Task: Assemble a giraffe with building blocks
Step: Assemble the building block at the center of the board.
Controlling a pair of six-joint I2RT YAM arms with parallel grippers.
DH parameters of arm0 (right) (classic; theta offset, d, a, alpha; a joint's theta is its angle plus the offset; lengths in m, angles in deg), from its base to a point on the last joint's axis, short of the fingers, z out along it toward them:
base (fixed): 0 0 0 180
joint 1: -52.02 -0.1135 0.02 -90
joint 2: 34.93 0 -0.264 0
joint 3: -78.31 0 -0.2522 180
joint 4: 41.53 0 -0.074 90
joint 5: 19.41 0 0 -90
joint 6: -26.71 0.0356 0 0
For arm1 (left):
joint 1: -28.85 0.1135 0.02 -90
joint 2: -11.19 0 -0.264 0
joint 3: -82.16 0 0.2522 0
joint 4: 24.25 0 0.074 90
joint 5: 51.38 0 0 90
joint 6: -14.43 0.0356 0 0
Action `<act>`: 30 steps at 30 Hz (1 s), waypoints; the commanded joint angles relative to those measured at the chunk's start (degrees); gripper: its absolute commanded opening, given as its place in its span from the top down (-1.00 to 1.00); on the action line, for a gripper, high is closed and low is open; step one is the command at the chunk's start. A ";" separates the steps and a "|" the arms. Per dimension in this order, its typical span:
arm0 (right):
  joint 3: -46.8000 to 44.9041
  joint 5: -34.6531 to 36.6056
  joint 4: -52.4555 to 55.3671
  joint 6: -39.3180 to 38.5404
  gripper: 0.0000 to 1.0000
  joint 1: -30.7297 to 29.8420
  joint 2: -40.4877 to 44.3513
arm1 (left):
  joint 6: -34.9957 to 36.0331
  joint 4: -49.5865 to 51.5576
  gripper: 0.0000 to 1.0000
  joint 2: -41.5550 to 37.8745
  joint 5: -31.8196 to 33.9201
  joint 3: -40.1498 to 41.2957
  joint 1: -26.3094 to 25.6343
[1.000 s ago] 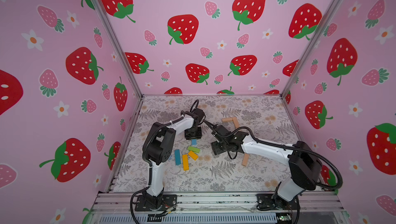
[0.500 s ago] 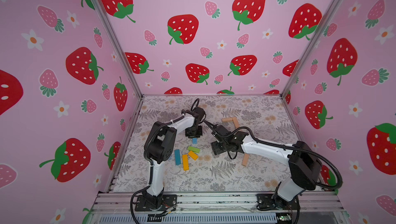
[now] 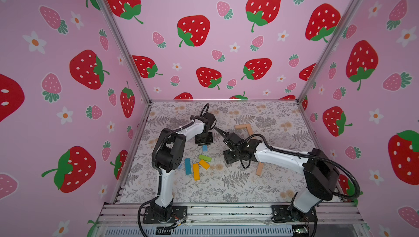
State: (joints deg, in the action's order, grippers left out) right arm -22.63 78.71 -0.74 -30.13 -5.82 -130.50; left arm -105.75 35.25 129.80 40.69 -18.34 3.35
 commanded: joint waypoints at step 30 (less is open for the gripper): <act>1.89 0.40 0.89 0.41 -0.36 0.45 -1.64 | 0.88 3.22 0.40 2.73 -0.05 -4.49 0.91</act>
State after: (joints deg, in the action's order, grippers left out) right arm -22.39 78.71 -0.72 -30.13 -5.56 -131.27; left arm -105.18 36.91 131.65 39.94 -21.14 3.79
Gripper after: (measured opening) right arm 0.681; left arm 0.326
